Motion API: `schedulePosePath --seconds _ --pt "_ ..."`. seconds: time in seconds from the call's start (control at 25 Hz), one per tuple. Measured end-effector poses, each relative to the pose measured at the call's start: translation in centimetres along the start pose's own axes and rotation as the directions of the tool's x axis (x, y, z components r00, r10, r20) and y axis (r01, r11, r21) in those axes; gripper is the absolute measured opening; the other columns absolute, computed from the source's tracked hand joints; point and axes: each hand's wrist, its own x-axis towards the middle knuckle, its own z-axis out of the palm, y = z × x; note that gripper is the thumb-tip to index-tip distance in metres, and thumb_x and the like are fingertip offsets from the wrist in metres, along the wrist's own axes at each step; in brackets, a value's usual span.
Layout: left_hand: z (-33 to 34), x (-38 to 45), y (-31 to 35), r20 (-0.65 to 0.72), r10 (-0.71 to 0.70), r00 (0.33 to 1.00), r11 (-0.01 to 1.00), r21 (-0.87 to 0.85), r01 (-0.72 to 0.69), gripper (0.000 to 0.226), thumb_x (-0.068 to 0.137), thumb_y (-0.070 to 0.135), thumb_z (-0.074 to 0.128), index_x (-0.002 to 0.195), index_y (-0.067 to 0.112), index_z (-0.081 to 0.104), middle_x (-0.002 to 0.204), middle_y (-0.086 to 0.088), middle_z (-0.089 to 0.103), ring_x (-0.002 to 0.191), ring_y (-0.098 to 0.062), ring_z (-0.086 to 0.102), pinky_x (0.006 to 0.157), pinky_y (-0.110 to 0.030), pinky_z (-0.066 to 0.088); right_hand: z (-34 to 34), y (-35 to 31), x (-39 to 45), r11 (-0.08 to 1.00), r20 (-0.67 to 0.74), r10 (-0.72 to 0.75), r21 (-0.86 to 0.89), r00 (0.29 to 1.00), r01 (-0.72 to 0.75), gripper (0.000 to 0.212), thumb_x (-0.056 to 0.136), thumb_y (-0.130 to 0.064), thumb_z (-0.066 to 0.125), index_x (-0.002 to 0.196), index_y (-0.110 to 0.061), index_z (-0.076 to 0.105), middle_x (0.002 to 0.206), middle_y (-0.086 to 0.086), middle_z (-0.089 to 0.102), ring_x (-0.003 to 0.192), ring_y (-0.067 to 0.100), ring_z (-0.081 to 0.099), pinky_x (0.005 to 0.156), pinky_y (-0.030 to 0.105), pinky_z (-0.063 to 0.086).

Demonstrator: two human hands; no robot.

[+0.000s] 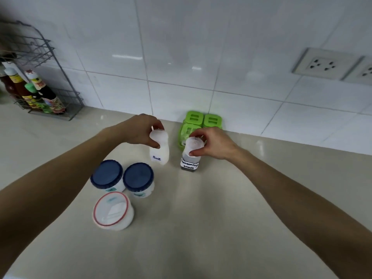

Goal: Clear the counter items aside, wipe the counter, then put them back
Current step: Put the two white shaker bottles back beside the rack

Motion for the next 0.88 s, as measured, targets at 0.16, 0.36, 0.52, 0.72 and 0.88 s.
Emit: schedulePosePath --seconds 0.16,0.36,0.52,0.72,0.88 --pt "0.5 3.8 7.4 0.053 0.11 0.993 0.994 -0.026 -0.109 0.056 0.064 0.038 0.083 0.114 0.02 0.065 0.096 0.01 0.064 0.081 -0.01 0.061 0.072 -0.022 0.048 -5.9 5.3 -4.5 0.994 -0.011 0.101 -0.03 0.995 -0.101 0.052 0.062 -0.04 0.085 0.11 -0.026 0.069 0.102 -0.008 0.07 0.087 0.009 0.065 0.081 0.026 0.052" --pt "1.2 9.5 15.3 0.057 0.175 0.983 0.984 -0.04 -0.173 0.059 0.063 0.039 0.083 0.116 0.021 0.064 0.096 0.01 0.063 0.081 -0.012 0.06 0.075 -0.024 0.049 -11.6 11.5 -7.5 0.983 -0.035 0.175 -0.058 0.984 -0.177 0.046 0.063 -0.038 0.083 0.106 -0.029 0.069 0.098 -0.016 0.067 0.085 0.006 0.065 0.072 0.018 0.046" --pt "1.7 14.6 19.0 -0.01 0.171 0.985 0.984 -0.036 -0.172 0.057 0.064 0.036 0.083 0.115 0.02 0.064 0.109 0.005 0.067 0.082 -0.011 0.058 0.072 -0.022 0.041 -14.4 16.1 -6.8 0.975 -0.079 0.22 -0.018 0.972 -0.222 0.048 0.062 -0.034 0.084 0.107 -0.027 0.068 0.1 -0.014 0.066 0.083 0.007 0.063 0.072 0.022 0.047" --pt "3.5 20.6 20.5 -0.053 0.082 0.995 0.996 0.038 -0.081 0.062 0.066 0.032 0.083 0.121 0.015 0.061 0.12 -0.003 0.063 0.109 -0.022 0.058 0.084 -0.027 0.042 -14.9 19.7 -3.0 0.972 -0.114 0.232 -0.021 0.966 -0.235 0.05 0.063 -0.026 0.085 0.11 -0.02 0.068 0.109 -0.002 0.063 0.088 0.013 0.057 0.079 0.027 0.047" --pt "5.3 23.4 19.8 -0.056 -0.001 0.998 0.997 0.074 0.005 0.068 0.065 0.033 0.084 0.125 0.013 0.058 0.124 -0.007 0.06 0.114 -0.027 0.056 0.091 -0.033 0.044 -14.0 20.9 -0.1 0.967 -0.092 0.22 -0.112 0.971 -0.23 0.052 0.066 -0.023 0.083 0.116 -0.017 0.066 0.115 0.003 0.062 0.1 0.02 0.059 0.079 0.026 0.041"
